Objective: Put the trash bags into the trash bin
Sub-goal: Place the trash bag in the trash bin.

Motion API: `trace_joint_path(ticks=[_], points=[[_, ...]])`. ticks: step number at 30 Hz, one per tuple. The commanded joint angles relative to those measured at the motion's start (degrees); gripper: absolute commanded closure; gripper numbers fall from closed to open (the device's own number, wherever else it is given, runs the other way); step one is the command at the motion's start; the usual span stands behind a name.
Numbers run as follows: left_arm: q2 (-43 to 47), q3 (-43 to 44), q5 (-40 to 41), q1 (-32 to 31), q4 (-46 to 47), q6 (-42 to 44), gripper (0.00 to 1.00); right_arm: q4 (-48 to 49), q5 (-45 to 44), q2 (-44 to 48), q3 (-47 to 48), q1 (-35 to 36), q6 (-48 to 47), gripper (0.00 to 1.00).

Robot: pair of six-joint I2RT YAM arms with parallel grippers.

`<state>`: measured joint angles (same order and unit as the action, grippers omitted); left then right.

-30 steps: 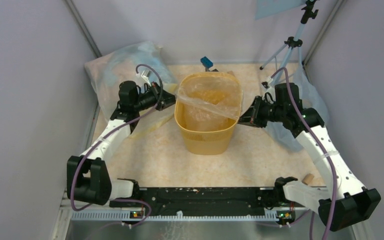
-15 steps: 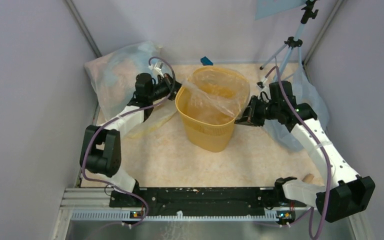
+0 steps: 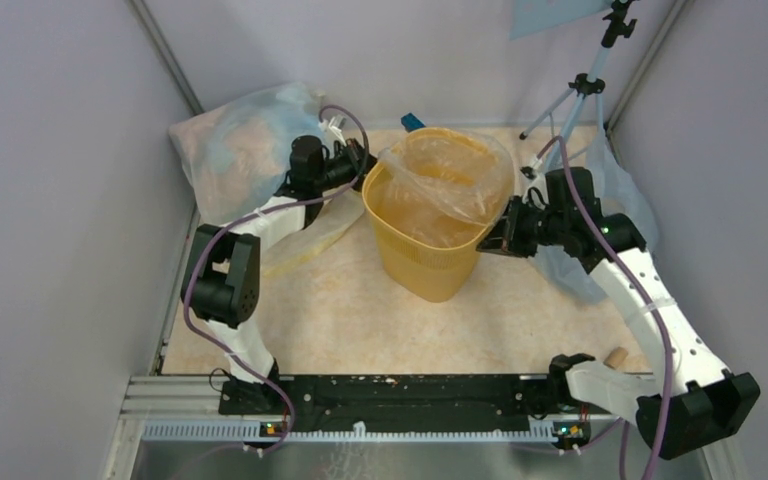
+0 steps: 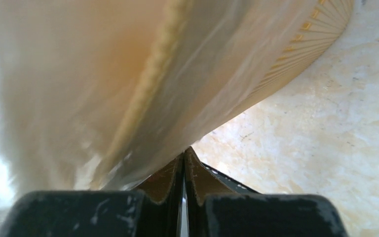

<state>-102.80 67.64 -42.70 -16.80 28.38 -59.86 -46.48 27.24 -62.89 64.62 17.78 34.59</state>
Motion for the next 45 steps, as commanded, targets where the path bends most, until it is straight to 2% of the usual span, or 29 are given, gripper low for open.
trace_joint_path(ticks=[1, 5, 11, 13, 17, 21, 26, 27, 31, 35, 38, 41, 45], points=[[5.0, 1.9, -5.3, -1.4, -1.5, 1.3, 0.81, -3.6, -6.2, 4.4, 4.7, -0.8, -3.8, 0.93], [9.1, 1.9, -4.3, 2.3, -8.0, 3.8, 0.67, -9.8, -11.1, 6.3, 6.8, -1.1, -8.0, 0.84], [15.2, 2.6, -4.1, 8.6, -19.9, 9.0, 0.43, -14.1, -16.7, 8.5, 9.9, -1.2, -11.0, 0.59], [16.4, 3.8, -3.9, 9.0, -25.3, 11.3, 0.39, -14.4, -18.4, 9.2, 11.3, -1.2, -11.0, 0.56], [20.3, 6.0, 0.4, 9.0, -39.2, 15.5, 0.35, -13.2, -23.6, 10.7, 15.5, -1.1, -11.7, 0.54], [27.5, 4.1, 2.9, 8.6, -45.0, 12.3, 0.34, -9.4, -22.5, 8.8, 20.9, -1.1, -15.5, 0.46], [36.4, 0.6, 8.2, 5.6, -48.0, 5.6, 0.26, -10.1, -24.2, 1.3, 30.1, -1.2, -17.4, 0.25], [37.7, 0.4, 9.5, 4.9, -48.4, 4.7, 0.24, -11.2, -25.1, -0.6, 32.1, -1.2, -17.1, 0.24], [39.7, 0.1, 11.5, 1.7, -50.8, 3.3, 0.23, -14.4, -25.3, -8.9, 39.7, -1.4, -15.5, 0.24], [39.2, -0.3, 13.7, -3.7, -51.4, 3.1, 0.25, -14.5, -23.4, -15.0, 44.6, -2.6, -13.9, 0.39], [38.3, -0.5, 15.4, -6.3, -51.8, 3.6, 0.27, -16.1, -22.6, -18.6, 46.1, -3.2, -14.2, 0.41], [37.3, -1.1, 15.9, -7.1, -51.6, 3.9, 0.32, -16.2, -21.4, -20.1, 45.3, -3.5, -15.3, 0.44], [36.0, -1.6, 15.7, -7.4, -50.3, 4.6, 0.47, -16.3, -22.5, -20.0, 43.2, -3.6, -16.6, 0.52]])
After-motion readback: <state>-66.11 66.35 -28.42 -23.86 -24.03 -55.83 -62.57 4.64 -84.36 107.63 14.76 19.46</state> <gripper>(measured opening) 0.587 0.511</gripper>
